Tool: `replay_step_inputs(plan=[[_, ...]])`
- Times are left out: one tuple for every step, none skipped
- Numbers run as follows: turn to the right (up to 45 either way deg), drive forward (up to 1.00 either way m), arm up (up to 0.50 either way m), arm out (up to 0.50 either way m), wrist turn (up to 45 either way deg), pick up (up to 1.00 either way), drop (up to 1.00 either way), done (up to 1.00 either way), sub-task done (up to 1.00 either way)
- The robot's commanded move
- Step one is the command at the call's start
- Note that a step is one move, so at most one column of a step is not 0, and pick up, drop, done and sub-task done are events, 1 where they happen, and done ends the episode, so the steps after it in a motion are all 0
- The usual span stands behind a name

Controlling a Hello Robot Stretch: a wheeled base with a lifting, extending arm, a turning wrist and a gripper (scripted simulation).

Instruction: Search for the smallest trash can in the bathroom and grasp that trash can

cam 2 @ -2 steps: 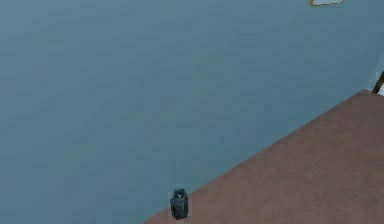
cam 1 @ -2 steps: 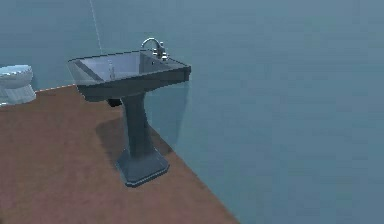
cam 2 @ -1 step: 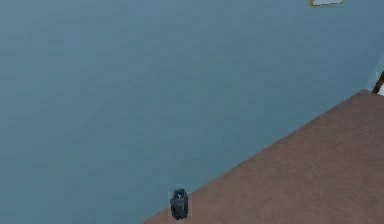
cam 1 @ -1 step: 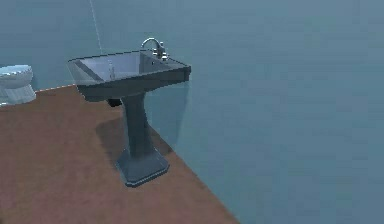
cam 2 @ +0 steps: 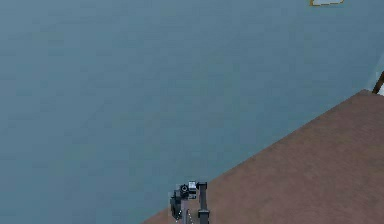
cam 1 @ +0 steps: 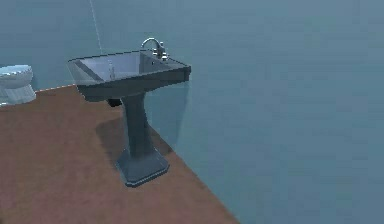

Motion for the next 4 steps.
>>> replay_step_inputs(plan=[[0.0, 0.00, 0.00, 0.00, 45.0, 0.00, 0.00, 0.00, 0.00], [0.0, 0.00, 0.00, 0.00, 45.0, 0.00, 0.00, 0.00, 0.00], [0.0, 0.00, 0.00, 0.00, 45.0, 0.00, 0.00, 0.00, 0.00], [0.0, 0.00, 0.00, 0.00, 24.0, 0.00, 0.00, 0.00, 0.00]])
